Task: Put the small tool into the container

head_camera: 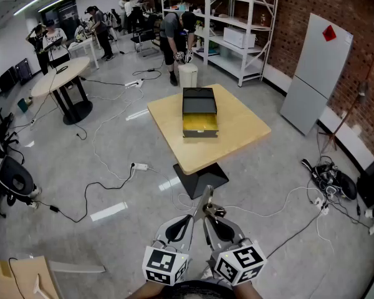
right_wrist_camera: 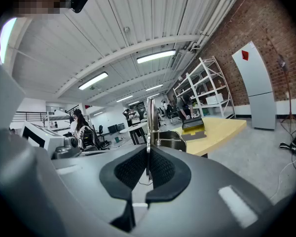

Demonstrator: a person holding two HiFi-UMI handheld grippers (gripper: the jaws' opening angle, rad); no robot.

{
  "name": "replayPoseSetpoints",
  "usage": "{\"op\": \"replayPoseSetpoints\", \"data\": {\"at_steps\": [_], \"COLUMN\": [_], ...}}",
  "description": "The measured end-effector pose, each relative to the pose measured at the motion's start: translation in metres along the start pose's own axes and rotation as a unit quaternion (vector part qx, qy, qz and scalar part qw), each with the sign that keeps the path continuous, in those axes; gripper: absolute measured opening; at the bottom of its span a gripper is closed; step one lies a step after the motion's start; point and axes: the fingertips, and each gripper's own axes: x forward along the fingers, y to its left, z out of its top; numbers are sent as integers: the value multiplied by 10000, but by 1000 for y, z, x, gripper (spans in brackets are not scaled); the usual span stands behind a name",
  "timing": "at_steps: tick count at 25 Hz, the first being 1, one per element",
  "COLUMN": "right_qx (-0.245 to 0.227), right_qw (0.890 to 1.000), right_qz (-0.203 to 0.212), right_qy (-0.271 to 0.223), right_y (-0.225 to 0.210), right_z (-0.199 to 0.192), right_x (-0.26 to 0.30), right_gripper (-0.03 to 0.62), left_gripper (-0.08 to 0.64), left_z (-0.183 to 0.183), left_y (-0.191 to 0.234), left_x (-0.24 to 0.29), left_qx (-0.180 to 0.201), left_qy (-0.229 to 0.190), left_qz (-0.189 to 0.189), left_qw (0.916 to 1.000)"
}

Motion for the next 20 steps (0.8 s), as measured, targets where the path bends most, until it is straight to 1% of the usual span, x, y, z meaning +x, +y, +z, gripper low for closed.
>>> {"op": "replayPoseSetpoints", "data": {"at_steps": [3,5,10,15,18,20], "right_qx": [-62,-81,-128,-146,-147,-130], "right_qw": [10000,10000,9999,9998,9998,9997], "right_qz": [-5,-2,11,31,58,69], "right_qy": [-60,-40,44,92,134,176], "right_y": [19,15,-27,-57,-90,-121], "right_z": [-36,-41,-35,-18,-14,-11], "right_x": [-19,-39,-83,-92,-121,-138], "right_gripper": [6,6,6,8,8,8], "left_gripper": [15,15,12,11,12,11], "left_z": [-31,-36,-37,-25,-27,-29], "left_y": [-12,-32,-90,-111,-149,-176], "left_x": [-27,-30,-3,26,46,69], "left_qx": [52,65,90,139,96,77], "left_qy": [40,85,160,251,305,323], "left_qz": [-20,20,115,198,262,289], "left_qw": [10000,9999,9998,9994,9991,9990]}}
